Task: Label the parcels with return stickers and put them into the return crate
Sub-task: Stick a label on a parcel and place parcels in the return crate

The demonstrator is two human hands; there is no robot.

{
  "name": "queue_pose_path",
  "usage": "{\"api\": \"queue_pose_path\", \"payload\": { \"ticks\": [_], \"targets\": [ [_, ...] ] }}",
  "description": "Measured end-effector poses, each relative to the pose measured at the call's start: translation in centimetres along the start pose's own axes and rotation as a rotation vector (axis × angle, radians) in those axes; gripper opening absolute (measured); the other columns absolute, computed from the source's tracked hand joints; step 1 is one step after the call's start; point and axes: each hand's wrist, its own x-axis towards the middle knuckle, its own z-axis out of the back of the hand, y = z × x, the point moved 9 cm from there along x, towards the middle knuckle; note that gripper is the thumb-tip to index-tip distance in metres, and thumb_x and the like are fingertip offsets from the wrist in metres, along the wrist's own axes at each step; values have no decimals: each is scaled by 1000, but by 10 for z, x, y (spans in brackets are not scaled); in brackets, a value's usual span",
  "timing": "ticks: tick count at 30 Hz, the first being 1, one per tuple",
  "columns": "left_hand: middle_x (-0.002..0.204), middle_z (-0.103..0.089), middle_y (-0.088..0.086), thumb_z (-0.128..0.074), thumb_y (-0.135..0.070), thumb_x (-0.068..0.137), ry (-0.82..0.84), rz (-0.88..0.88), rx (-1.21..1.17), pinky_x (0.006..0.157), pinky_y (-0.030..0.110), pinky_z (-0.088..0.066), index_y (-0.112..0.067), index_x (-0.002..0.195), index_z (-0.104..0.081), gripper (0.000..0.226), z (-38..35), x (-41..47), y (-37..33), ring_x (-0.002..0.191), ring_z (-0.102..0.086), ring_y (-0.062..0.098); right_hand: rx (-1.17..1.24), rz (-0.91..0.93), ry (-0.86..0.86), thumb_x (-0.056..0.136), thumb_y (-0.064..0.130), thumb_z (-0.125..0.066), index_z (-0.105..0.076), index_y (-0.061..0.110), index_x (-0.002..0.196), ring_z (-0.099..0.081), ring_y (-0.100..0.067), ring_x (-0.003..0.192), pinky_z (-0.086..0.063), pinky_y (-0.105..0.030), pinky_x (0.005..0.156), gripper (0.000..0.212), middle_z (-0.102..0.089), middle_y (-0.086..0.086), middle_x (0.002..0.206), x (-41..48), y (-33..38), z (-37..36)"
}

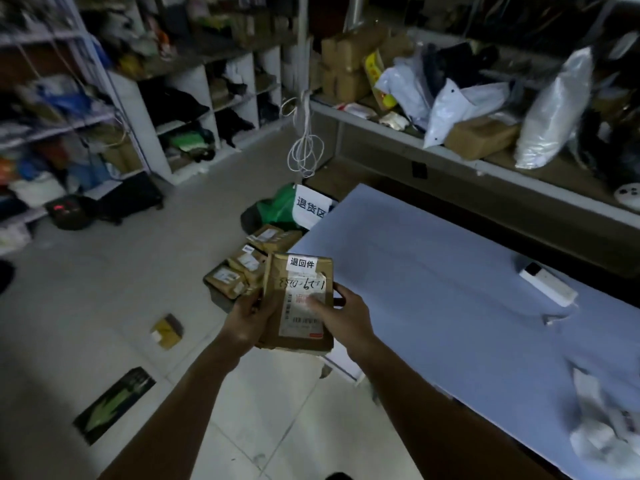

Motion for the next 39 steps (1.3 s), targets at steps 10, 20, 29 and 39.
{"api": "queue_pose_path", "payload": {
  "ticks": [10, 20, 29, 39],
  "targets": [
    [94, -74, -10, -53, -37, 103, 6, 82, 158, 59, 16, -55, -28, 107, -68, 18, 142, 167, 23, 80, -72, 3, 65, -24, -3, 74, 65, -76, -64, 41, 127, -71, -5, 96, -63, -36, 82, 60, -74, 14, 108, 149, 32, -150],
    [104, -52, 2, -59, -35, 100, 90, 291, 268, 56, 12, -48, -31, 98, -59, 5, 211, 345, 71, 88, -61, 8, 28, -218, 39, 88, 51, -74, -65, 39, 119, -72, 0, 86, -62, -29, 80, 34, -74, 19, 97, 299, 22, -257],
    [75, -72, -11, -65, -26, 98, 377, 307, 405, 63, 37, -62, -28, 92, -64, 7, 213, 563, 139, 70, -71, 4, 93, -460, -89, 83, 45, -78, -57, 45, 128, -72, -8, 99, -63, -42, 84, 49, -73, 18, 111, 453, -40, -312],
    [98, -62, -18, -60, -27, 100, 555, 276, 662, 63, 18, -56, -27, 108, -62, 8, 184, 742, 297, 88, -67, 3, 66, -631, -310, 88, 36, -73, -51, 46, 128, -72, -4, 88, -64, -40, 71, 47, -71, 22, 101, 593, -182, -393]
  ]
}}
